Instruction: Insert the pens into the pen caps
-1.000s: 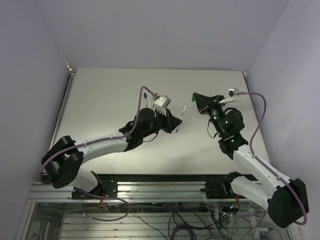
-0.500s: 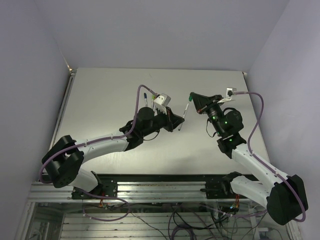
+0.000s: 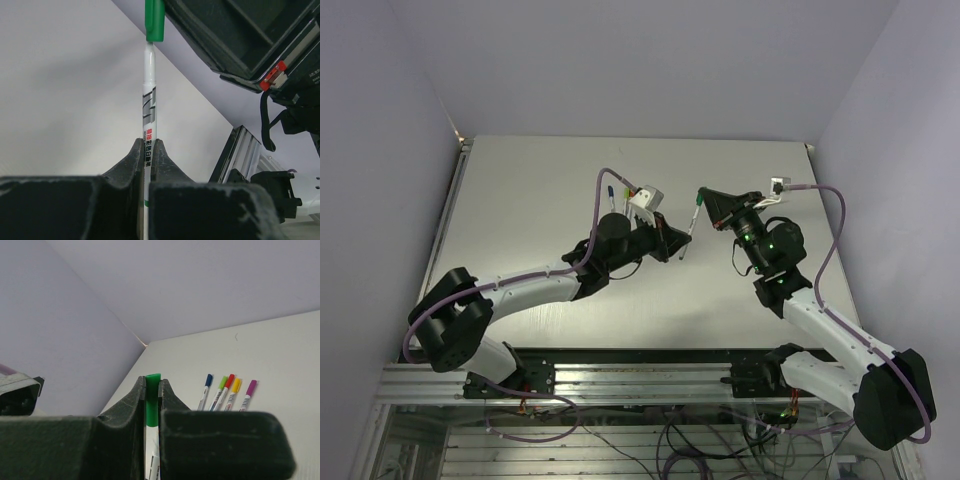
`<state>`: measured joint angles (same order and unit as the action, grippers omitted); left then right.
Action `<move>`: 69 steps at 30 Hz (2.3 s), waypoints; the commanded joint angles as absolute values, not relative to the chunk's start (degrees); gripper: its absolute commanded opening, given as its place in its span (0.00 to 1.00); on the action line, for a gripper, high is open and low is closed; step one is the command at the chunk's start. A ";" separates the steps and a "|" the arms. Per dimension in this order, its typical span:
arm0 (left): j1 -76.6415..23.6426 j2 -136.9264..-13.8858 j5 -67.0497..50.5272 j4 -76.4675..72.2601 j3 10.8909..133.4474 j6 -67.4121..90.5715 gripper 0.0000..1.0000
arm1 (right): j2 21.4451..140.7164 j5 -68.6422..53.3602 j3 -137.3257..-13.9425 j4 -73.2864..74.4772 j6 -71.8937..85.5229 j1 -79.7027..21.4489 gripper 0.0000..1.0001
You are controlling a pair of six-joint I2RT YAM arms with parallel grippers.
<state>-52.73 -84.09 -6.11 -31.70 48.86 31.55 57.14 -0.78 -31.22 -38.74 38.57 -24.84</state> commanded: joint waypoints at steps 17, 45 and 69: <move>-53.03 -84.79 -7.27 -32.51 50.73 31.16 0.07 | 57.40 -0.17 -32.57 -40.33 35.07 -24.70 0.00; -53.02 -83.14 -6.28 -33.69 49.44 30.94 0.07 | 57.16 0.68 -32.54 -38.71 33.39 -24.70 0.00; -53.03 -82.73 -5.77 -33.75 49.39 30.41 0.07 | 57.94 0.06 -31.01 -38.99 33.95 -24.70 0.00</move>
<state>-52.73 -84.44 -6.09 -31.51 49.32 31.48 57.65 -0.03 -31.44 -38.26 34.44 -24.84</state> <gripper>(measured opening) 0.099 0.048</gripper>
